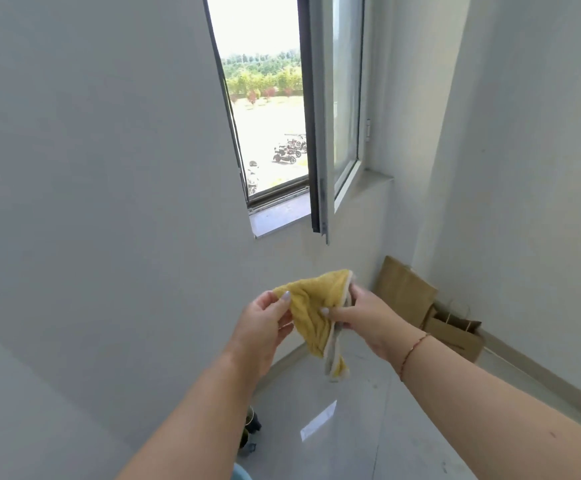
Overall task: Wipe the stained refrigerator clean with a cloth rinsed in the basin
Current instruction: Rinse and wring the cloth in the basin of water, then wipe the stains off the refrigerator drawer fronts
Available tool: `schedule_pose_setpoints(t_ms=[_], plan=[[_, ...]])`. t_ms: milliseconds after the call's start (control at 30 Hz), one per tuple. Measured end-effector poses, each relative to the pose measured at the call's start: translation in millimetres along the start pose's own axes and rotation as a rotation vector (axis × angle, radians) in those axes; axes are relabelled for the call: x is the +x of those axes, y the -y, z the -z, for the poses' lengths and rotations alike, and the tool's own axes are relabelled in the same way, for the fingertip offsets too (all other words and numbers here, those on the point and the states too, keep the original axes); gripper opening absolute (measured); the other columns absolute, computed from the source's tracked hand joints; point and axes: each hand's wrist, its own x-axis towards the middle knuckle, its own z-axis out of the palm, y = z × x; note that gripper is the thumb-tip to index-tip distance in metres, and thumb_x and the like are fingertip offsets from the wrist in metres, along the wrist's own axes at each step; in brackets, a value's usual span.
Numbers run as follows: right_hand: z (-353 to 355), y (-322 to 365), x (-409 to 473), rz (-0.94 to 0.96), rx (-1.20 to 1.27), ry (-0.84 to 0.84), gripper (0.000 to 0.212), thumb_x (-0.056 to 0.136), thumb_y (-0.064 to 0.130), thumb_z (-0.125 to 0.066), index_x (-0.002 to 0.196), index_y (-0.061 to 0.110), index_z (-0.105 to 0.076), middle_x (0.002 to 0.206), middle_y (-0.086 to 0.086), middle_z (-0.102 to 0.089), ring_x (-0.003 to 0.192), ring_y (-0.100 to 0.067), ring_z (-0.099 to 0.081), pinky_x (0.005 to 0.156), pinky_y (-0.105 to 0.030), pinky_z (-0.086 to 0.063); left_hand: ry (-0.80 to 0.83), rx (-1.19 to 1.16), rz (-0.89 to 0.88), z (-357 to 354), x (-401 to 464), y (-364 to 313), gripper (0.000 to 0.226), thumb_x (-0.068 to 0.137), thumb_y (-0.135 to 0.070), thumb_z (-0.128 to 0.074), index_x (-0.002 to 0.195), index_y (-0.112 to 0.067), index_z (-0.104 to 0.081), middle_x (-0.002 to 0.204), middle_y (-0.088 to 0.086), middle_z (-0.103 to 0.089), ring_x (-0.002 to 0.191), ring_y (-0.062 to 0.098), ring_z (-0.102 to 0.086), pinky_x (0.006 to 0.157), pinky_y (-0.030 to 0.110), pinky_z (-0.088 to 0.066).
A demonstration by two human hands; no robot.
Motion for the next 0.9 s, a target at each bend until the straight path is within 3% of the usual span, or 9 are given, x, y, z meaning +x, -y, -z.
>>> schedule_pose_setpoints(t_ms=[100, 200, 367, 500, 567, 633, 733, 833, 900], plan=[[8, -12, -25, -0.060, 0.056, -0.081, 0.014, 0.092, 0.007, -0.061, 0.105, 0.005, -0.065, 0.099, -0.012, -0.070, 0.083, -0.019, -0.067, 0.080, -0.031, -0.056, -0.043, 0.083, -0.061, -14, -8, -4, 0.018, 0.103, -0.020, -0.042, 0.102, -0.009, -0.056, 0.092, 0.010, -0.063, 0.084, 0.022, -0.063, 0.082, 0.042, -0.055], [16, -11, -57, -0.023, 0.271, -0.130, 0.016, 0.095, 0.007, -0.055, 0.105, -0.002, -0.064, 0.094, -0.014, -0.071, 0.081, -0.021, -0.069, 0.079, -0.033, -0.057, -0.080, 0.013, 0.007, -24, -21, -4, 0.021, 0.104, -0.024, -0.038, 0.107, -0.010, -0.053, 0.092, 0.011, -0.060, 0.079, 0.024, -0.060, 0.068, 0.037, -0.055], [23, -5, -112, 0.025, 0.367, -0.337, 0.020, 0.101, 0.013, -0.045, 0.111, 0.004, -0.060, 0.094, -0.011, -0.067, 0.079, -0.020, -0.066, 0.064, -0.031, -0.055, 0.159, 0.001, 0.112, -47, -45, 5, 0.045, 0.088, -0.022, -0.069, 0.123, -0.010, -0.044, 0.110, 0.018, -0.064, 0.095, 0.035, -0.068, 0.074, 0.045, -0.059], [46, -20, -159, 0.061, 0.216, -0.724, 0.029, 0.098, 0.009, -0.051, 0.123, 0.024, -0.045, 0.098, -0.008, -0.063, 0.079, -0.020, -0.062, 0.071, -0.043, -0.058, 0.187, 0.216, -0.053, -82, -61, 13, 0.034, 0.089, -0.016, -0.068, 0.118, -0.024, -0.052, 0.105, 0.012, -0.067, 0.092, 0.027, -0.068, 0.084, 0.047, -0.057], [59, -29, -189, 0.152, 0.150, -0.727, 0.038, 0.097, 0.008, -0.051, 0.127, 0.031, -0.046, 0.088, -0.002, -0.062, 0.075, -0.016, -0.061, 0.068, -0.034, -0.056, 0.291, 0.216, -0.106, -102, -72, 15, 0.016, 0.087, -0.016, -0.070, 0.102, -0.020, -0.066, 0.096, 0.014, -0.071, 0.084, 0.025, -0.067, 0.085, 0.046, -0.057], [70, -35, -220, 0.174, 0.084, -0.661, 0.041, 0.092, 0.010, -0.060, 0.128, 0.027, -0.053, 0.094, 0.005, -0.063, 0.083, -0.008, -0.063, 0.072, -0.024, -0.053, 0.451, 0.206, -0.093, -117, -80, 18, 0.036, 0.069, -0.017, -0.083, 0.102, -0.019, -0.069, 0.095, 0.015, -0.072, 0.086, 0.027, -0.067, 0.087, 0.047, -0.056], [89, -44, -267, 0.090, -0.239, -0.704, 0.045, 0.075, 0.009, -0.077, 0.113, 0.025, -0.059, 0.100, 0.009, -0.064, 0.090, -0.008, -0.062, 0.075, -0.022, -0.054, 0.615, 0.439, -0.131, -150, -94, 26, 0.057, 0.058, -0.003, -0.087, 0.106, -0.024, -0.066, 0.101, 0.008, -0.068, 0.090, 0.022, -0.067, 0.080, 0.036, -0.058], [111, -52, -310, -0.004, -0.617, -0.896, 0.021, 0.077, 0.011, -0.068, 0.077, 0.031, -0.062, 0.086, 0.005, -0.056, 0.080, -0.010, -0.053, 0.061, -0.016, -0.041, 0.601, 0.785, -0.380, -196, -116, 35, 0.030, 0.068, -0.009, -0.080, 0.085, -0.030, -0.067, 0.092, -0.001, -0.065, 0.083, 0.016, -0.064, 0.072, 0.032, -0.058], [134, -59, -344, -0.022, -0.564, -0.985, 0.019, 0.077, 0.008, -0.067, 0.070, 0.025, -0.063, 0.085, 0.002, -0.049, 0.079, -0.010, -0.049, 0.062, -0.015, -0.035, 0.662, 0.775, -0.424, -229, -132, 37, 0.014, 0.071, -0.011, -0.076, 0.073, -0.019, -0.066, 0.093, 0.001, -0.060, 0.079, 0.020, -0.061, 0.067, 0.031, -0.055]])
